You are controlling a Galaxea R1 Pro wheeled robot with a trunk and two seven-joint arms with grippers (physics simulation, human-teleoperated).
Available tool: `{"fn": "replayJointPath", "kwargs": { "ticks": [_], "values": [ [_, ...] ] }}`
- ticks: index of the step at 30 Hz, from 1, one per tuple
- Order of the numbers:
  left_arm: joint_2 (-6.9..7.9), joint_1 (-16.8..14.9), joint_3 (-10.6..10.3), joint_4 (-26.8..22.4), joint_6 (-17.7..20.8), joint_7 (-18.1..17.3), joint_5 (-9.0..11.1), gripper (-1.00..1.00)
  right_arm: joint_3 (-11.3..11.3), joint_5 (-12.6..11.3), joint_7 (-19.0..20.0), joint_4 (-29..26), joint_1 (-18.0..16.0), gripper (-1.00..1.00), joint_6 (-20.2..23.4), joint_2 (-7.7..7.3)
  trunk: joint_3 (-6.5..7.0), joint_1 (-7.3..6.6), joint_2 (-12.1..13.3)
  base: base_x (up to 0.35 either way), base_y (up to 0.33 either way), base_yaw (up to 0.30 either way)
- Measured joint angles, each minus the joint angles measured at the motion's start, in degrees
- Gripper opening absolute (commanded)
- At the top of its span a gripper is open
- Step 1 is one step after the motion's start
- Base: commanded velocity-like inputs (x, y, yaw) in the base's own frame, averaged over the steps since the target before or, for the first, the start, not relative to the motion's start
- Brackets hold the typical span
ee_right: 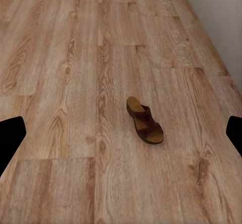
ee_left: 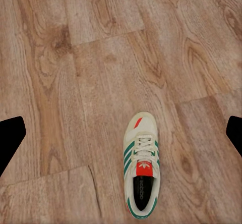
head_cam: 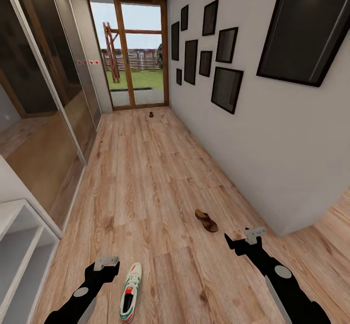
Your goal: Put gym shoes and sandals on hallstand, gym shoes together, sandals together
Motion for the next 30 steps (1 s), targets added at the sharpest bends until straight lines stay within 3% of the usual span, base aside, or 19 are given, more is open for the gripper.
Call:
{"fn": "replayJointPath", "kwargs": {
  "ticks": [12, 23, 30],
  "values": [
    [0.0, -0.1, 0.0, 0.1, 0.0, 0.0, -0.2, 1.0, -0.1, -0.1, -0.1, -0.1, -0.1, 1.0, 3.1, 0.0, 0.0, 0.0, 0.0, 0.0, 0.0, 0.0],
    [0.0, -0.1, -0.1, 0.1, 0.1, 0.0, -0.4, 1.0, -0.2, -0.1, -0.1, -1.2, 0.0, 1.0, 5.1, -0.01, -2.0, 2.41, -4.4, 0.0, 0.0, 0.0],
    [0.0, -0.1, -0.1, 0.1, 0.1, 0.0, -0.4, 1.0, -1.4, -0.1, -0.3, -1.4, -0.1, 1.0, 5.3, -0.04, -3.61, 3.95, -7.2, 0.0, 0.0, 0.0]
  ]
}}
